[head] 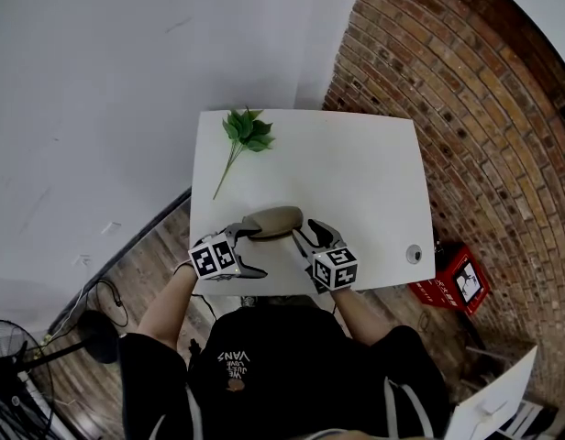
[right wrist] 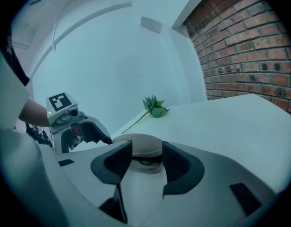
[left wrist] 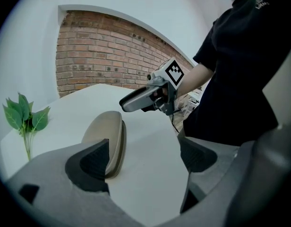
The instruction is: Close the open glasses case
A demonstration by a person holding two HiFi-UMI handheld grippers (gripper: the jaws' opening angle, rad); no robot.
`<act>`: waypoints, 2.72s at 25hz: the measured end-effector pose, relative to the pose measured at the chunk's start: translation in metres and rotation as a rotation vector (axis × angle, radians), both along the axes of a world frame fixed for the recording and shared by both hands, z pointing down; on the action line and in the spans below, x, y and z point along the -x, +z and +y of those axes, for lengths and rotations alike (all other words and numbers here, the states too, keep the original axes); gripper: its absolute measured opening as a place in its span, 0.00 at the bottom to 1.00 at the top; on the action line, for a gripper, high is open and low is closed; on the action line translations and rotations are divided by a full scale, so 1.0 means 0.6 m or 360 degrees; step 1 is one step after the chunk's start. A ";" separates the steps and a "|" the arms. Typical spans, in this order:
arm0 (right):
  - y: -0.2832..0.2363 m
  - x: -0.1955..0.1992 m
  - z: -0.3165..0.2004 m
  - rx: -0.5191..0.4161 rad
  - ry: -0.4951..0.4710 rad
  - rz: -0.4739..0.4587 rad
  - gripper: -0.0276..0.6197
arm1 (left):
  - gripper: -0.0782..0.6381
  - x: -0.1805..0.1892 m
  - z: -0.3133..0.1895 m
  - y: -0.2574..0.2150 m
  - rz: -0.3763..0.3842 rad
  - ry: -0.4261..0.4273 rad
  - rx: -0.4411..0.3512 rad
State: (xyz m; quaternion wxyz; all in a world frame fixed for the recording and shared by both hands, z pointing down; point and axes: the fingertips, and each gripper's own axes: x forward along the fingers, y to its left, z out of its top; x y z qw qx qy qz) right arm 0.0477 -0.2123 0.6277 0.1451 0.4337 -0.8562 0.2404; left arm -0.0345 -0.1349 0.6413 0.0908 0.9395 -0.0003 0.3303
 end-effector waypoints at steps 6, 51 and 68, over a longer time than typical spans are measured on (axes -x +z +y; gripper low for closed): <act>0.004 0.025 -0.008 -0.0016 -0.0072 0.0033 0.32 | 0.78 -0.003 0.013 0.011 -0.0017 -0.0033 0.0050; 0.039 0.033 -0.006 0.0042 -0.0051 0.0148 0.27 | 0.73 -0.016 0.011 0.036 -0.0048 -0.0248 0.0057; 0.025 0.024 0.017 0.0018 0.0113 0.0094 0.28 | 0.73 0.002 0.016 0.021 0.0011 -0.0241 0.0020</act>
